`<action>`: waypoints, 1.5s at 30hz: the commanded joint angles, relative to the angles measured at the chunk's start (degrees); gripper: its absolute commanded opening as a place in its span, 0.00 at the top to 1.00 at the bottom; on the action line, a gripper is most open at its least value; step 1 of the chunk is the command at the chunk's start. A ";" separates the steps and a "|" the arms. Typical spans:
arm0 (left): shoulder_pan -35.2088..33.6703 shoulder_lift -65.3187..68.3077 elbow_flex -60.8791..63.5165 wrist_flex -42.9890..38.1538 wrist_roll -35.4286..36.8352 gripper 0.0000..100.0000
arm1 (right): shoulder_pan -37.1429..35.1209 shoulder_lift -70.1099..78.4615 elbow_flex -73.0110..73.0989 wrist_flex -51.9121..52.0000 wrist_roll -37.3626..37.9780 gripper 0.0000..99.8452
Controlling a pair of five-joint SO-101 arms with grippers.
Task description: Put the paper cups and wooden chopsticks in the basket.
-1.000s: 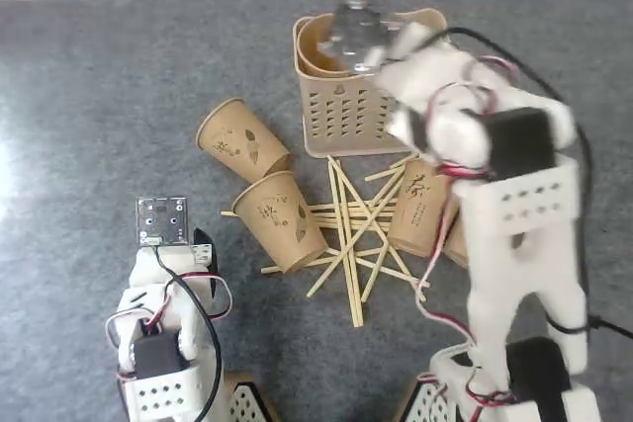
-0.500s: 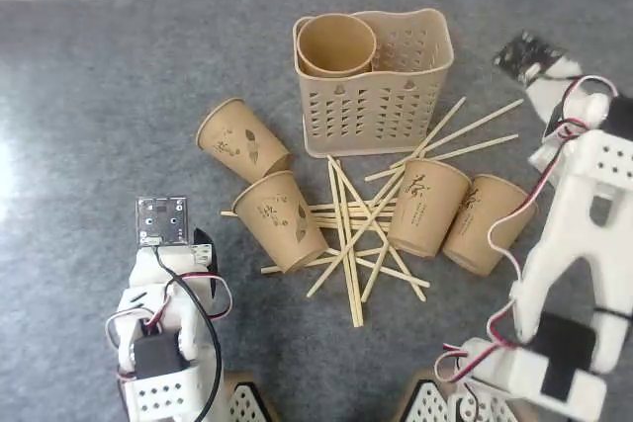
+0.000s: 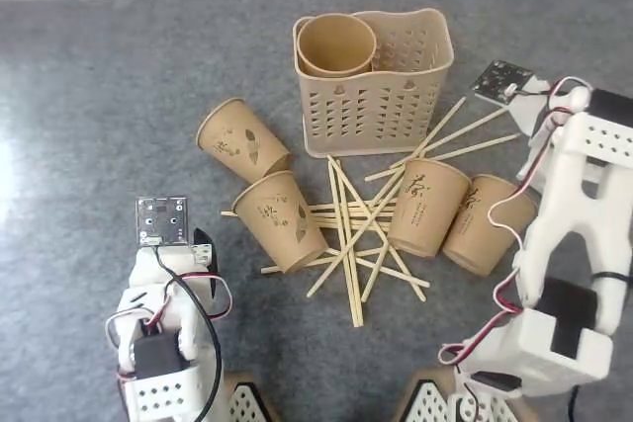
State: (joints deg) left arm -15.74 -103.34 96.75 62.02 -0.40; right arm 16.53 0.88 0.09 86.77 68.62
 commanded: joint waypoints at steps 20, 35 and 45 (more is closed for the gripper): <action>-0.26 -0.88 -0.22 -0.44 -0.62 0.93 | -2.51 5.93 -0.26 4.00 0.88 0.81; -0.26 -0.88 -0.22 -0.53 -0.62 0.93 | -2.68 6.11 -0.35 14.99 7.74 0.97; -0.26 -0.88 -0.22 -0.44 -0.62 0.93 | -4.70 -16.04 -0.70 14.46 7.47 0.99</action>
State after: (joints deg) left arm -15.74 -103.34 96.75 62.02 -0.40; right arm 13.45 -5.27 -0.09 100.22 75.74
